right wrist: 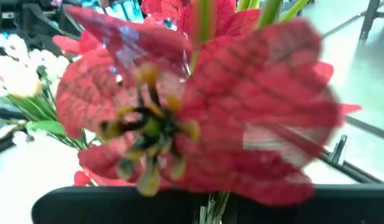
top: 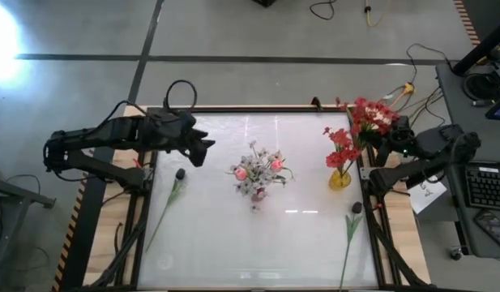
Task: Sort flowers into vase by color
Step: Put the red flowers into the yellow vase, then put the left black flower into the yellow vase
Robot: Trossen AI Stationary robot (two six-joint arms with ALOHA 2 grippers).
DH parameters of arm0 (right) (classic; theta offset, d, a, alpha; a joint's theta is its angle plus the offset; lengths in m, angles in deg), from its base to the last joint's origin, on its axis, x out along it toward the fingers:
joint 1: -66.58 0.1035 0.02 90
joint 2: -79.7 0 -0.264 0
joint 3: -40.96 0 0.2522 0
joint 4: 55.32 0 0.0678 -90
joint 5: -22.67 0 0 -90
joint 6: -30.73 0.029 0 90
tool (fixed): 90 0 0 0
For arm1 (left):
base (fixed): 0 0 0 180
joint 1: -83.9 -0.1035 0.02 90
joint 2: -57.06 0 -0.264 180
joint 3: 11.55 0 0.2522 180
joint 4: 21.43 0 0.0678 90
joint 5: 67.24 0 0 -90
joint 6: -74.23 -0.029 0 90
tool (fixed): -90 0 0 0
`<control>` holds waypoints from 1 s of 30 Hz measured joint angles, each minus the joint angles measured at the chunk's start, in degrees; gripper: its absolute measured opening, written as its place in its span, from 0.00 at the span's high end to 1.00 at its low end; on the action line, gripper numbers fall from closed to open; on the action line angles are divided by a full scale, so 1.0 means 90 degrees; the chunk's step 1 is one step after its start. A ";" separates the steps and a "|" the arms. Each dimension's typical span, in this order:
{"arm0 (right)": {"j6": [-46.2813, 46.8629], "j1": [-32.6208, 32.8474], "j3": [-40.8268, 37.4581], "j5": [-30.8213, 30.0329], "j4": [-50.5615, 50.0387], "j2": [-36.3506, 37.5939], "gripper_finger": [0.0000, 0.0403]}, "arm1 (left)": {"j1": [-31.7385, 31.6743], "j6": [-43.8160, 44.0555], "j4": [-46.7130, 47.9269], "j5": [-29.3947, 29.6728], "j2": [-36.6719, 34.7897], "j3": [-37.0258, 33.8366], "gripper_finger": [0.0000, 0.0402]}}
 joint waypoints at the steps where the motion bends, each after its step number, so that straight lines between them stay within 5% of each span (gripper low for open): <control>1: 0.0076 0.0000 -0.0085 0.0004 0.0001 -0.0004 0.97 | 0.0000 0.0053 0.0253 -0.0002 0.0030 0.0000 0.54; 8: 0.0592 0.0000 -0.0496 0.0012 -0.0002 -0.0009 0.91 | 0.0000 0.0539 0.1134 -0.0161 0.0340 -0.0039 0.54; 18: 0.0647 0.0000 -0.0395 0.0114 -0.0137 -0.0146 0.63 | -0.0005 0.1129 0.1994 -0.0999 0.1033 -0.0051 0.54; 30: 0.1685 0.0000 0.0936 0.1834 -0.2113 -0.0377 0.32 | -0.0007 0.1029 0.2181 -0.1723 0.1377 -0.0523 0.54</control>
